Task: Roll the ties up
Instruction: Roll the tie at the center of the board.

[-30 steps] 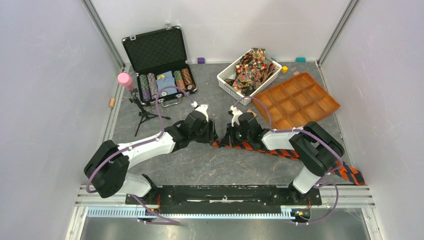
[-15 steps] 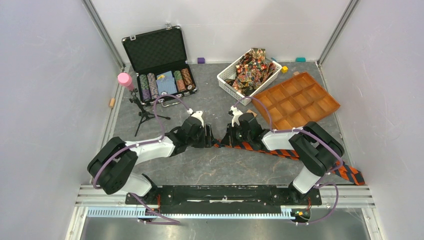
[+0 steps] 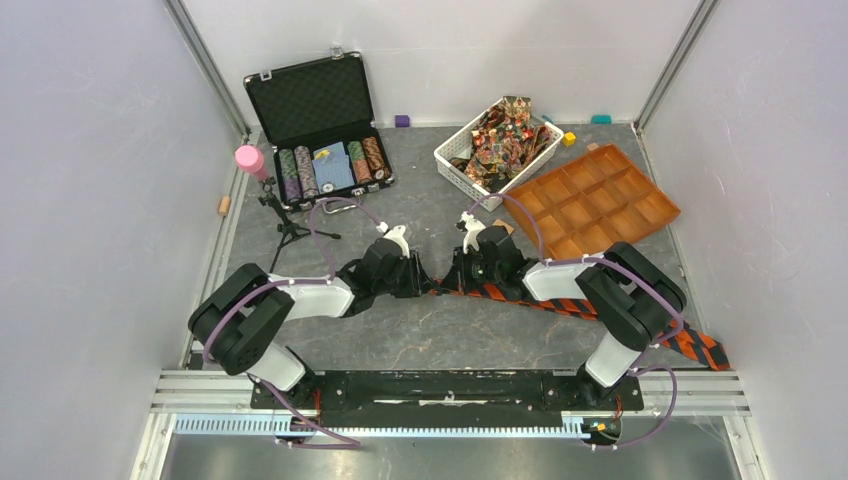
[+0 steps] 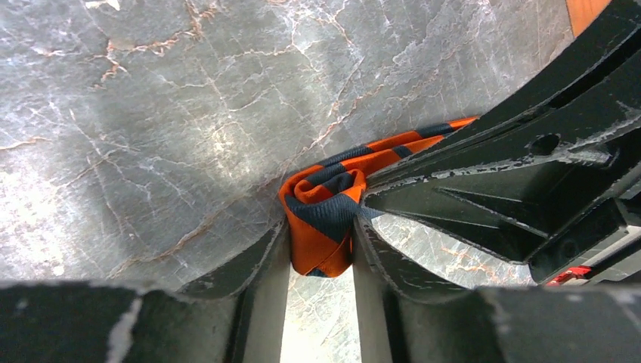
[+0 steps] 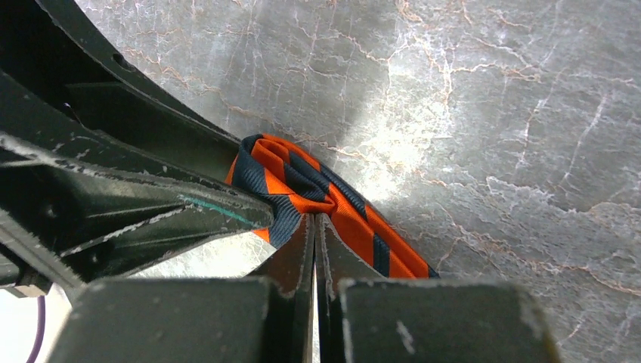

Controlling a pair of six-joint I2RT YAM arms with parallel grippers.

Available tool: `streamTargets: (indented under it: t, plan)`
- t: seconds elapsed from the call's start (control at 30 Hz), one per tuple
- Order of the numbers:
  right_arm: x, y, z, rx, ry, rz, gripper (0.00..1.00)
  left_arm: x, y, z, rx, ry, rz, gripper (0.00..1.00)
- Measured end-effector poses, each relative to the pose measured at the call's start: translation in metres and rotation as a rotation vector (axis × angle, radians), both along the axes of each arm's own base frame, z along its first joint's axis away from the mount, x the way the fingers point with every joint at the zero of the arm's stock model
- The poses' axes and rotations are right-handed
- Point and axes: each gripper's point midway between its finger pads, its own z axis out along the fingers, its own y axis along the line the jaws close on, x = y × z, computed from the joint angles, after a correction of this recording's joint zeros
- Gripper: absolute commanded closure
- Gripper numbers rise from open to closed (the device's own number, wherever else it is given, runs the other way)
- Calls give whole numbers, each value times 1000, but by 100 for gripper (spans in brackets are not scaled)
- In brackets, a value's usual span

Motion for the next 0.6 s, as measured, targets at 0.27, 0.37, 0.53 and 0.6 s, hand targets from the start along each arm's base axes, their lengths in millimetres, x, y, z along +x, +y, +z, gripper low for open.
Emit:
streamTargets:
  t: [0.27,0.37,0.53,0.6]
  plan:
    - [-1,0,0,4,-1,-1,99,-2,2,-3,2,11,5,77]
    - [-2,-2,0,1,0,-4,96,-2,2,-4,4,13,6,79]
    - [-6,-10,4,-19,-4,-18,87,-2,3,-4,19,26,8,80]
    - [-6,-12,7,-26,-12,-23,85,-1,3,-4,30,29,12,80]
